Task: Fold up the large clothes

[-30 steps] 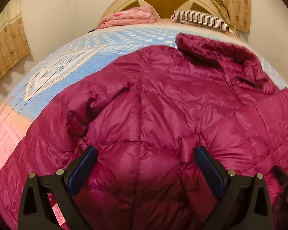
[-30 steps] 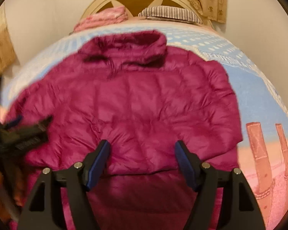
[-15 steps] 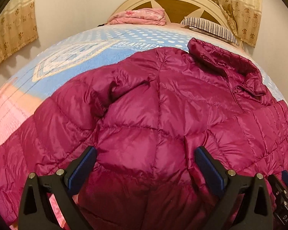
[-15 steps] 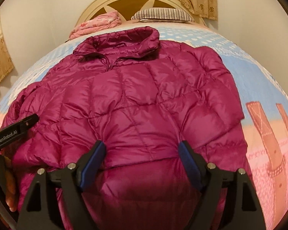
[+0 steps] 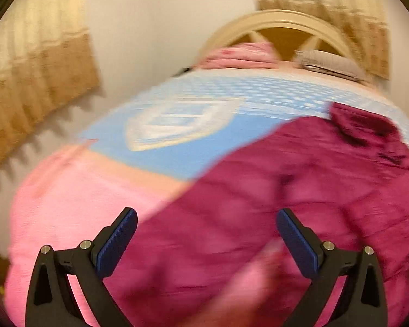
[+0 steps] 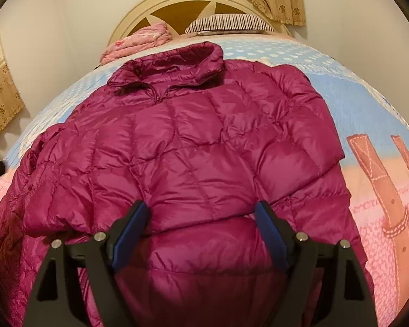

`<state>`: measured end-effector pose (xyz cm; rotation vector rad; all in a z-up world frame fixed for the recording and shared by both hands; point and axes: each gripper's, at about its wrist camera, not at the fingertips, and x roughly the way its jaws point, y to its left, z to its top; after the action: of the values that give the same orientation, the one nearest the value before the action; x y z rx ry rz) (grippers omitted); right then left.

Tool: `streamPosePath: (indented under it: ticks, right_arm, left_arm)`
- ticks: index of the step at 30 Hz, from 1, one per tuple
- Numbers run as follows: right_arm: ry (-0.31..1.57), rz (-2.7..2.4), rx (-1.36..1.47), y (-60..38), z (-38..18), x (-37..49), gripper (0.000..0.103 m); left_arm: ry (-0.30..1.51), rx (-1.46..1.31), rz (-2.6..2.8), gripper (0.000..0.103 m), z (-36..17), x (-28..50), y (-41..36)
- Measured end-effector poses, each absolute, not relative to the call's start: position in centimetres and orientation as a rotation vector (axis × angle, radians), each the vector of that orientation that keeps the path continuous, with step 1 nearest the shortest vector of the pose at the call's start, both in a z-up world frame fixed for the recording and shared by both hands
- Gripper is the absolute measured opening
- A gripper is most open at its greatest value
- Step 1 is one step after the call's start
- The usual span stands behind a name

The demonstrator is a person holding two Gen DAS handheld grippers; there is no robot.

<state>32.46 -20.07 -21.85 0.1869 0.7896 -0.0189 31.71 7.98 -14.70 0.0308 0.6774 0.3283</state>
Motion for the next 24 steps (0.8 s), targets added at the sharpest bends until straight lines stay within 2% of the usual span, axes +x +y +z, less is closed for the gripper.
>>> streamPosePath:
  ticks: [7, 10, 15, 16, 17, 19, 20, 21, 24]
  right_arm:
    - [0.784, -0.028, 0.166, -19.5, -21.7, 32.2, 0.085]
    - [0.796, -0.022, 0.120, -18.9, -21.0, 31.6, 0.085]
    - [0.708, -0.002, 0.051, -17.4, -18.1, 27.4, 0.085]
    - [0.700, 0.005, 0.040, -17.2, -17.9, 26.9, 0.085]
    - [0.684, 0.011, 0.017, -16.9, -17.5, 26.0, 0.085]
    - [0.661, 0.015, -0.015, -16.7, -17.2, 24.8, 0.085]
    - [0.654, 0.013, -0.023, -16.8, -17.2, 24.2, 0.085]
    - [0.653, 0.011, -0.022, -17.0, -17.3, 23.8, 0.085]
    - [0.661, -0.003, -0.001, -18.2, -17.9, 22.9, 0.085]
  left_arm:
    - [0.816, -0.113, 0.405, 0.102, -17.1, 26.8, 17.7]
    - [0.847, -0.144, 0.372, 0.102, -17.8, 25.6, 18.4]
    - [0.862, -0.152, 0.277, 0.102, -18.0, 25.5, 16.6]
    - [0.869, -0.150, 0.258, 0.098, -18.1, 25.8, 16.1]
    - [0.869, -0.137, 0.251, 0.092, -18.3, 26.0, 15.6]
    - [0.902, -0.091, 0.255, 0.046, -19.2, 26.6, 15.2]
    - [0.920, -0.078, 0.264, 0.033, -19.6, 26.8, 15.1]
    - [0.921, -0.071, 0.265, 0.017, -19.6, 26.9, 15.1]
    - [0.888, -0.057, 0.277, 0.001, -18.4, 26.9, 15.6]
